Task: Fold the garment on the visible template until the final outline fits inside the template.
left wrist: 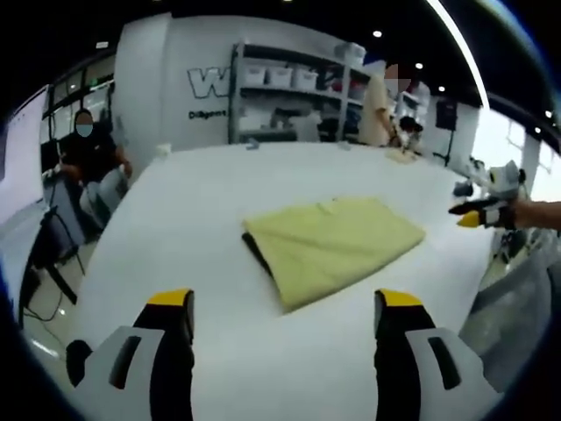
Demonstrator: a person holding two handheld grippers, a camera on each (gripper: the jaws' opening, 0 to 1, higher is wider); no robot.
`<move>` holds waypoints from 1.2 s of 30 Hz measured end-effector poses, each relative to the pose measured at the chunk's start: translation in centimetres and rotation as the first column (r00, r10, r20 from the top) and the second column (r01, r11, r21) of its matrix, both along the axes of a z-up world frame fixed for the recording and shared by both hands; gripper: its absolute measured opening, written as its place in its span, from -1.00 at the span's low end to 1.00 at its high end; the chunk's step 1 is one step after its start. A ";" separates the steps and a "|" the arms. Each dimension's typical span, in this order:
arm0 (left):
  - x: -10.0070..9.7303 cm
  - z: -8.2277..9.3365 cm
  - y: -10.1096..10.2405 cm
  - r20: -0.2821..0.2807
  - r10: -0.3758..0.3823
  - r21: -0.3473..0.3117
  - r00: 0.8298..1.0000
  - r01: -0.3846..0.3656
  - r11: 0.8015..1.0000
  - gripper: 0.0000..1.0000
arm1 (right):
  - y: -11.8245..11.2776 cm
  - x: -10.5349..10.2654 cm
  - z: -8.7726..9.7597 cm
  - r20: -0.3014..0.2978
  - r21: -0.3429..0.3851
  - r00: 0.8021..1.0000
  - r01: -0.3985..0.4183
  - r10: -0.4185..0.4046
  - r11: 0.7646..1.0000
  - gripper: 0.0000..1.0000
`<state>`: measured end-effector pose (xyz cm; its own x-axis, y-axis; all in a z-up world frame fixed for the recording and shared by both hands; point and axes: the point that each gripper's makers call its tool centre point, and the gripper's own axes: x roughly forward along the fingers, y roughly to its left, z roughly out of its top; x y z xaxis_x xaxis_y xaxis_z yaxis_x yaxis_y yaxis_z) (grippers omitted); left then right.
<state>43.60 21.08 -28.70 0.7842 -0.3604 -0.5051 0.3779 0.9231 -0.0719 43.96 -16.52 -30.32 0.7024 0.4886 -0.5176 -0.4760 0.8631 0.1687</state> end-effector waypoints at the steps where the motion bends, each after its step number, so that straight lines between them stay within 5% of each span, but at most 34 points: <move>1: 0.2 -0.1 0.4 0.003 0.003 0.000 1.000 -0.003 1.000 0.59 | 0.0 0.0 0.0 0.001 0.000 1.000 -0.001 0.001 1.000 0.20; 22: 0.4 -0.1 0.7 -0.005 0.012 -0.005 1.000 -0.012 1.000 0.60 | -0.2 -0.9 0.0 -0.015 0.003 1.000 0.002 -0.002 1.000 0.25; 30: 0.6 0.3 0.5 0.017 0.023 -0.019 1.000 -0.023 1.000 0.66 | 0.6 -1.0 1.8 0.038 0.044 0.999 0.003 -0.005 0.999 0.37; 36: 1.0 1.3 -0.3 0.052 0.045 -0.088 0.998 -0.041 0.995 0.73 | 0.9 -0.2 2.6 0.065 0.067 0.998 0.005 -0.010 0.998 0.45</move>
